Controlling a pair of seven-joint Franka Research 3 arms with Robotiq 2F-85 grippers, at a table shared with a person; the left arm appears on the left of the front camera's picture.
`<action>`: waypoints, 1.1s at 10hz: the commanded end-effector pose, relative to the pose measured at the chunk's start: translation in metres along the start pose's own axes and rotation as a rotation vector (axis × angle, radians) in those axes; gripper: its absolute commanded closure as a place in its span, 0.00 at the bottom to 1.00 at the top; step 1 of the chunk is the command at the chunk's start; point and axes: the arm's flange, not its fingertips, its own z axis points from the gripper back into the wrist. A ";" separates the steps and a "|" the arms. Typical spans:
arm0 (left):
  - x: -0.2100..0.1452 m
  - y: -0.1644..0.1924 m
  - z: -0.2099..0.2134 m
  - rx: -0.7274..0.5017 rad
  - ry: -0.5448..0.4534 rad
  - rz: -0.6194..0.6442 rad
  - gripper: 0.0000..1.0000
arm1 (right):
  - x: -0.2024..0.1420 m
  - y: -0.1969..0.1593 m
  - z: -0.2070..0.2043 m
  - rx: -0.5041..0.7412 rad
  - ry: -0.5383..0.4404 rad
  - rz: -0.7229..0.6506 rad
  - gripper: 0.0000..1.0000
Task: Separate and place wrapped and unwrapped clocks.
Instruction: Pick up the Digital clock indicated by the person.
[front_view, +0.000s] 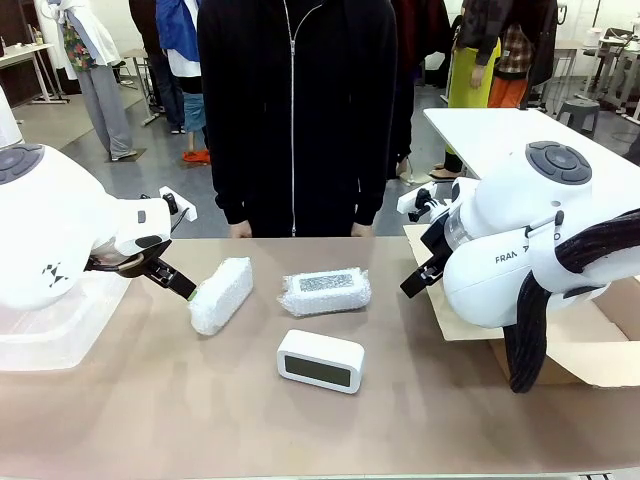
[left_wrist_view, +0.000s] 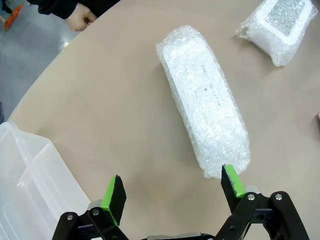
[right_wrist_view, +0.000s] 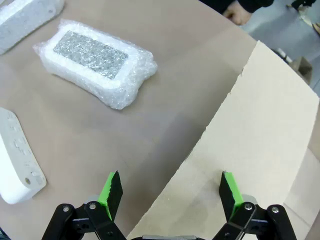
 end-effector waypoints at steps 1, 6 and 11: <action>0.000 0.000 0.000 0.000 0.000 0.001 0.00 | 0.000 0.000 0.000 0.000 0.000 -0.001 0.00; 0.000 0.000 0.000 0.000 0.000 0.001 0.00 | 0.000 0.000 0.000 0.000 0.000 -0.001 0.00; 0.000 0.000 0.000 0.000 0.000 0.001 0.00 | 0.000 0.000 0.000 0.000 0.000 -0.001 0.00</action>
